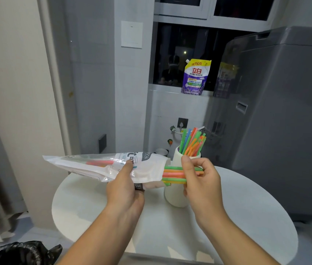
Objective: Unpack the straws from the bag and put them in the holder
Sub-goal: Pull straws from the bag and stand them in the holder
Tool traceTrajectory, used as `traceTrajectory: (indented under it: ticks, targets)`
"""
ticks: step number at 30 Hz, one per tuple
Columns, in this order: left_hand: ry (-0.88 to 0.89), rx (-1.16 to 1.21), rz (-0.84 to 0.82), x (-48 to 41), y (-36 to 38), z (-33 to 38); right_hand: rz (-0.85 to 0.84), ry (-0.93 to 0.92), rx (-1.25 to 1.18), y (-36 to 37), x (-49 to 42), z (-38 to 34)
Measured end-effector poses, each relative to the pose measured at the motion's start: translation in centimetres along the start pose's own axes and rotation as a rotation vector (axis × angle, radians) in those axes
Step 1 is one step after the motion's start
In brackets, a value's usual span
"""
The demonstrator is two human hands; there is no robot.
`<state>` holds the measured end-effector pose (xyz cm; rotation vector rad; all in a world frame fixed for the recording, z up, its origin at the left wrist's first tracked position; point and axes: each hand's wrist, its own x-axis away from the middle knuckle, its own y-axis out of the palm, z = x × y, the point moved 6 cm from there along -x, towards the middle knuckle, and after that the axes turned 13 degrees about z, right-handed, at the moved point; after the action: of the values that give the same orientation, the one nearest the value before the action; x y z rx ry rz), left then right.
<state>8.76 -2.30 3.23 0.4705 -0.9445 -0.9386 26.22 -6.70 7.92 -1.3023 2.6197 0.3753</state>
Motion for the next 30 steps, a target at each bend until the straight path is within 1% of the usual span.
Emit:
traceTrajectory:
  ticks: [4, 7, 10, 13, 14, 16, 18, 20, 23, 26, 30]
  targets:
    - [0.024, -0.002, -0.006, -0.3, 0.0, 0.0, -0.018, 0.038, -0.017, 0.0, 0.2, 0.0]
    - [0.032, 0.002, -0.029, -0.4, 0.2, 0.2, -0.045, 0.023, 0.057, 0.2, 0.2, 0.2]
    - [0.034, 0.002, -0.025, -0.4, 0.1, 0.4, -0.046, 0.015, 0.063, 0.1, -0.3, -0.2]
    - [0.042, 0.011, -0.024, -0.4, 0.2, 0.9, 0.000, -0.059, 0.059, -0.6, -1.0, -1.5]
    - [0.042, 0.015, -0.024, -0.5, 0.2, 0.9, 0.028, -0.054, 0.033, -1.0, -1.0, -1.7]
    - [0.040, 0.014, -0.031, -0.5, 0.2, 0.8, 0.054, 0.052, -0.096, -1.2, -0.8, -1.5]
    - [0.036, 0.010, -0.039, -0.4, 0.2, 0.4, 0.009, 0.181, -0.223, -0.7, -0.3, -1.2]
    - [0.029, 0.007, -0.039, -0.1, 0.2, 0.1, -0.041, 0.233, -0.236, -0.1, 0.1, -0.9]
    - [0.010, -0.003, -0.017, -0.1, 0.2, -0.2, -0.061, 0.229, -0.175, 0.3, 0.1, -0.7]
    - [-0.016, -0.013, -0.011, -0.2, 0.1, -0.3, -0.023, 0.215, -0.105, 0.1, -0.1, -0.7]
    - [-0.016, -0.010, -0.029, -0.7, 0.0, -0.2, -0.009, 0.181, -0.139, -0.3, -0.8, -1.8]
